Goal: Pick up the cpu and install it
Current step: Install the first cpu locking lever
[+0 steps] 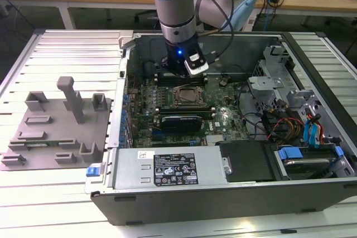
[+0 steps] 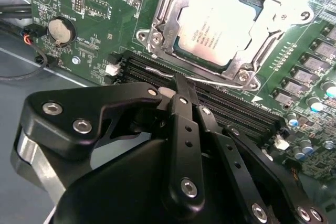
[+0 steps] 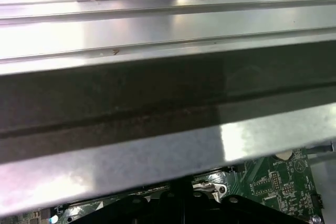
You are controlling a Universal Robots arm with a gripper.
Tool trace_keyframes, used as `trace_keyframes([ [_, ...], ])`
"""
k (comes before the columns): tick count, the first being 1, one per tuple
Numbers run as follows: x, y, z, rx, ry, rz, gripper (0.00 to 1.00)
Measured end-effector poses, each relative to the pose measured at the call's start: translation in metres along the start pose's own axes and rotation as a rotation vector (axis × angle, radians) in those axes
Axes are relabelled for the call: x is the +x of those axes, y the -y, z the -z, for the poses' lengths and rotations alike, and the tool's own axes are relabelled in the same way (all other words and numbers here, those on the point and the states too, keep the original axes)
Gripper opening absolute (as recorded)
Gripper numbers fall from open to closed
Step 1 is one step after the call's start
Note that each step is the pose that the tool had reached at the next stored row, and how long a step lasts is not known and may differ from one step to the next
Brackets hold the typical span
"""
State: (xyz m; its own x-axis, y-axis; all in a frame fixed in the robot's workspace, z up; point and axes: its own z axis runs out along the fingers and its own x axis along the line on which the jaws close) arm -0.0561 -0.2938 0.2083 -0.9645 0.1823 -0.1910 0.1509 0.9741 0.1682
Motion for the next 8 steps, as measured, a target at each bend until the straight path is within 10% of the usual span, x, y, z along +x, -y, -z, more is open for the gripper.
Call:
trace_keyframes([
  [8,0.0052,0.0018,-0.0057,-0.0053,0.0287,0.004,0.11],
])
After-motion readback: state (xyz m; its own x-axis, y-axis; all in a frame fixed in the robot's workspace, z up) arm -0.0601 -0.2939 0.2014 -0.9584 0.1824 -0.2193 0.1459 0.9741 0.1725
